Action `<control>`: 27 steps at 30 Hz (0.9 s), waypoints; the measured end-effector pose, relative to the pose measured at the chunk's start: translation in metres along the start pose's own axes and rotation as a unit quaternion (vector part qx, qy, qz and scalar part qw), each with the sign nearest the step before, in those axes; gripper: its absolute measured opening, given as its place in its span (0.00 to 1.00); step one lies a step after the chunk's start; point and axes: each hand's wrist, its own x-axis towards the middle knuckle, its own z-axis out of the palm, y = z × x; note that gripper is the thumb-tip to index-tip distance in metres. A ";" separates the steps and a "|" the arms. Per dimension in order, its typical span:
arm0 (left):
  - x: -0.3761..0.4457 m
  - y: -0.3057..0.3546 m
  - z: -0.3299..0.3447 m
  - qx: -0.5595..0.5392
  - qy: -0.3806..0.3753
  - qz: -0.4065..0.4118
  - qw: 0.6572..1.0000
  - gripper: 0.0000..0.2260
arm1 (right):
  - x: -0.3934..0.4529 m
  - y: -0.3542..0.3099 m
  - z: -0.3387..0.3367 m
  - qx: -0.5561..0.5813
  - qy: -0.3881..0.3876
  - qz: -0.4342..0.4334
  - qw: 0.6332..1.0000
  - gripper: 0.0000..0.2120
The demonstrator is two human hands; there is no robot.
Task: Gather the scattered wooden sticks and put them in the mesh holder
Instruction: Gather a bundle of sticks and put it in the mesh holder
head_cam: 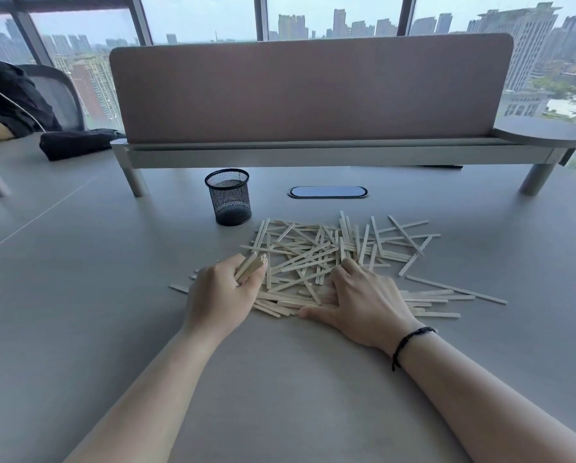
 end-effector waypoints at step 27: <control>-0.014 0.023 0.024 0.005 -0.151 0.127 0.980 0.11 | -0.002 0.002 0.007 0.016 0.049 -0.082 0.995 0.30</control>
